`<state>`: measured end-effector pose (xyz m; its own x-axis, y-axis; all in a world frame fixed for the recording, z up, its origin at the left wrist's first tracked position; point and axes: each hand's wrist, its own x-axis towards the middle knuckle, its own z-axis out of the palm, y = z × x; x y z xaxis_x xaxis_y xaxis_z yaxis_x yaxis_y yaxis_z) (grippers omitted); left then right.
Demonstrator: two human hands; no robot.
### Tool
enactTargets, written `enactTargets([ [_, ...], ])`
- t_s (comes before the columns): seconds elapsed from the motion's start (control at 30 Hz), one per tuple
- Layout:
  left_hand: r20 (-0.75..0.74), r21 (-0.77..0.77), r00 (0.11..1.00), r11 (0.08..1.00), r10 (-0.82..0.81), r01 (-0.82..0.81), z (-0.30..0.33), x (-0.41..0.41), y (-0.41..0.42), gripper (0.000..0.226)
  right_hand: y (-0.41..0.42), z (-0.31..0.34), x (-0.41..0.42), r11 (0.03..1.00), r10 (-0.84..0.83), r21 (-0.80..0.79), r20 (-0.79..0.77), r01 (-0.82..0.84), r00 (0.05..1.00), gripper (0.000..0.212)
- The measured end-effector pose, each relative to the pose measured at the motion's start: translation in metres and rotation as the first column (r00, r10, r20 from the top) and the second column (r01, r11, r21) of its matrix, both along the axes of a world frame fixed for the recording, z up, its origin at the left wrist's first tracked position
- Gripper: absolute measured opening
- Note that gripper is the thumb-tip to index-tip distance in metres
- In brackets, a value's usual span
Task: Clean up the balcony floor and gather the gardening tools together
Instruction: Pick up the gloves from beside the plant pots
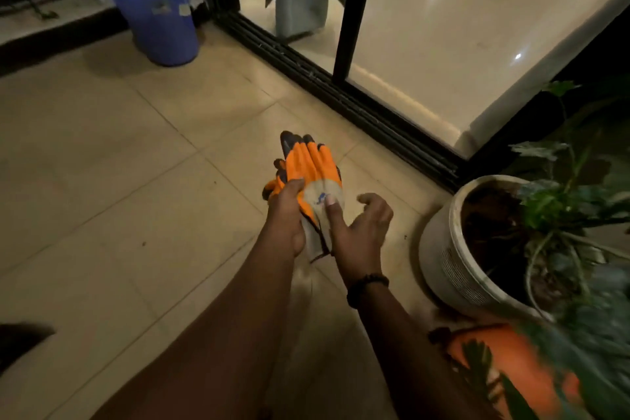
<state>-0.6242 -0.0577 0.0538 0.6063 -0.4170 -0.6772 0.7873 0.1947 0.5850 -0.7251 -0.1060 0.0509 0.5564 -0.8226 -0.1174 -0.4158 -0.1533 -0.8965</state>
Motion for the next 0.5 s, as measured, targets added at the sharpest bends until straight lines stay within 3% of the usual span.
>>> enactTargets([
  [0.07, -0.055, -0.037, 0.998, 0.999, -0.017, 0.015, 0.035, -0.014, 0.011, 0.043, 0.019, 0.032, -0.006, 0.926, -0.056, 0.378, 0.062, 0.028, 0.997, 0.056],
  [0.1, -0.063, -0.033, 0.997, 0.999, -0.036, 0.034, 0.055, -0.020, 0.017, 0.044, 0.027, 0.048, -0.011, 0.857, -0.059, 0.515, 0.116, -0.009, 0.991, 0.048],
  [0.13, -0.060, -0.032, 0.997, 0.998, -0.055, 0.053, 0.076, -0.024, 0.022, 0.043, 0.036, 0.065, -0.014, 0.834, -0.053, 0.551, 0.145, -0.036, 0.988, 0.036],
  [0.3, 0.021, 0.158, 0.995, 0.983, -0.099, 0.095, 0.176, -0.036, 0.071, 0.041, 0.075, 0.173, -0.038, 0.848, 0.044, 0.519, 0.134, -0.108, 0.990, 0.018],
  [0.4, 0.036, 0.298, 0.997, 0.953, -0.073, 0.060, 0.239, -0.052, 0.113, 0.071, 0.094, 0.251, -0.061, 0.853, 0.141, 0.495, 0.094, -0.169, 0.986, 0.017],
  [0.43, 0.051, 0.319, 0.997, 0.947, -0.065, 0.045, 0.263, -0.064, 0.126, 0.068, 0.102, 0.281, -0.071, 0.844, 0.160, 0.505, 0.081, -0.179, 0.984, 0.018],
  [0.5, 0.090, 0.334, 0.996, 0.943, -0.021, -0.010, 0.300, -0.090, 0.149, 0.033, 0.121, 0.330, -0.090, 0.830, 0.199, 0.520, 0.057, -0.200, 0.978, 0.021],
])
